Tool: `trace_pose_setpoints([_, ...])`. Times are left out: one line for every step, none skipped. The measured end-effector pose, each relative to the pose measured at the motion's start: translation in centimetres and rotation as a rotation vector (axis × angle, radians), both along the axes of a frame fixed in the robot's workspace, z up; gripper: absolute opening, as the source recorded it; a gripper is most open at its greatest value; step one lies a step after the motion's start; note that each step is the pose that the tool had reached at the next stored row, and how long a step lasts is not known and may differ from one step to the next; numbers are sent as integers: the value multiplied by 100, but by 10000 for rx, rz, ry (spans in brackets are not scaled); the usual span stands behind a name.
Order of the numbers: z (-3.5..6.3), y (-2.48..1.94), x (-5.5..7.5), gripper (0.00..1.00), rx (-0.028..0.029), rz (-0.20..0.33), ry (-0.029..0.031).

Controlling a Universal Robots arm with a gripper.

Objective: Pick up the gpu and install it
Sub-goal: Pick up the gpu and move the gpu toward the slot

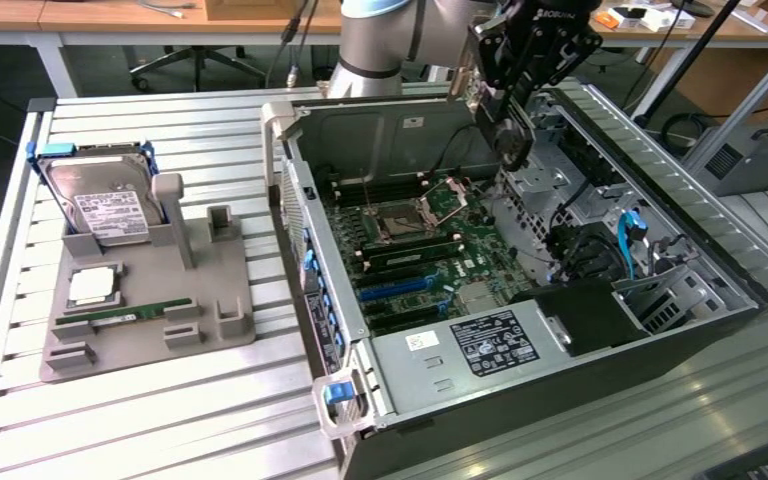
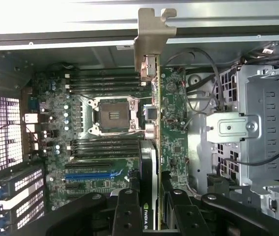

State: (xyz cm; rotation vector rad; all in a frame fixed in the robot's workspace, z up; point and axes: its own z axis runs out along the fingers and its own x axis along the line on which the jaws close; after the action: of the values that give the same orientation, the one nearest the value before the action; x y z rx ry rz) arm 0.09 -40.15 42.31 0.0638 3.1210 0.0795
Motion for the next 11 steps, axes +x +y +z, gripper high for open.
trace_pose_setpoints([0, 0, 16, 27, 0, 1, 0])
trace_pose_setpoints([0, 0, 33, 27, 0, 1, 0])
trace_pose_setpoints([0, 0, 50, 27, 1, -1, 0])
trace_pose_setpoints([0, 0, 70, 27, 0, -1, 1])
trace_pose_setpoints([0, 0, 78, 27, 0, 0, 0])
trace_pose_setpoints([0, 0, 78, 27, -1, 0, 0])
trace_pose_setpoints([0, 0, 78, 27, 0, 0, 0])
trace_pose_setpoints([0, 0, 78, 27, 0, -1, 0])
trace_pose_setpoints([0, 0, 82, 27, 0, 0, 0])
trace_pose_setpoints([0, 0, 98, 27, 1, 0, 0])
trace_pose_setpoints([0, 0, 116, 27, 0, 0, 1])
